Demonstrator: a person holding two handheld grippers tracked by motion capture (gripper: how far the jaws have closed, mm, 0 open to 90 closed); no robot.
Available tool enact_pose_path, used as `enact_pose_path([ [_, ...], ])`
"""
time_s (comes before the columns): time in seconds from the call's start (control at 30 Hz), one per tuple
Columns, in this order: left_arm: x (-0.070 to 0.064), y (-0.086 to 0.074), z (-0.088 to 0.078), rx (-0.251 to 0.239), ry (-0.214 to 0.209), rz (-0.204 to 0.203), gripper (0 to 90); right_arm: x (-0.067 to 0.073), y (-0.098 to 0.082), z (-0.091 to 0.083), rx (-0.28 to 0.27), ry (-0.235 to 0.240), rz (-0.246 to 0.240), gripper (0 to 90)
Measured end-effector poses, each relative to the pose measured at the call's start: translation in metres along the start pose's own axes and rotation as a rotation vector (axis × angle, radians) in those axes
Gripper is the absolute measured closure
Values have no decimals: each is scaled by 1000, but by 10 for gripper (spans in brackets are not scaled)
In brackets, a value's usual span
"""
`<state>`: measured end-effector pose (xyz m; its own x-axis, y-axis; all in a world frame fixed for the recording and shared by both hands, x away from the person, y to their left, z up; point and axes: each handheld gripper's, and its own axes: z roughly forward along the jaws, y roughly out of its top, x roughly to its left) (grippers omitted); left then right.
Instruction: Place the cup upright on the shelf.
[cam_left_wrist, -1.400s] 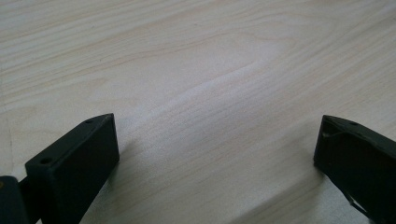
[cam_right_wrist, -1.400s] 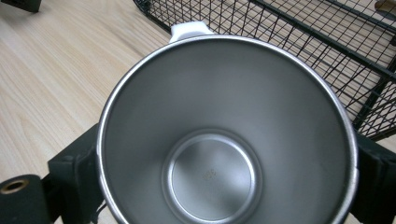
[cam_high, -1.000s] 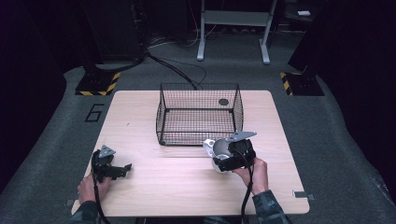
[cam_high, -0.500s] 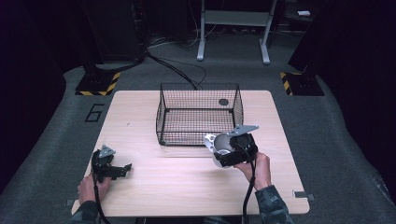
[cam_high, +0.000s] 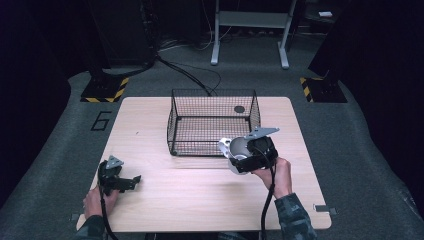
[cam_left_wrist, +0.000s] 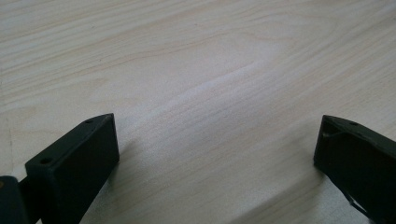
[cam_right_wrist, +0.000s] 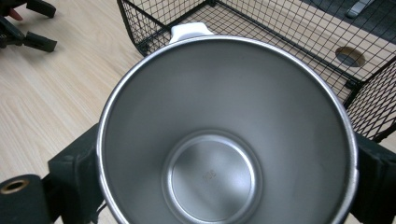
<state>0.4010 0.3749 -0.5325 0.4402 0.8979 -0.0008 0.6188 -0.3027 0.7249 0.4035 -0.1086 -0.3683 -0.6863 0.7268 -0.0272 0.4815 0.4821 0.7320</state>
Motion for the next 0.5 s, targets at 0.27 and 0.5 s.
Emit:
enact_pose_path([
  [0.27, 0, 0, 0, 0, 0, 0, 0, -3, 10, -3, -4, -4, 7, 66],
  [0.5, 0, 0, 0, -1, 0, 0, 0, -9, 19, -1, -18, -13, 4, 66],
])
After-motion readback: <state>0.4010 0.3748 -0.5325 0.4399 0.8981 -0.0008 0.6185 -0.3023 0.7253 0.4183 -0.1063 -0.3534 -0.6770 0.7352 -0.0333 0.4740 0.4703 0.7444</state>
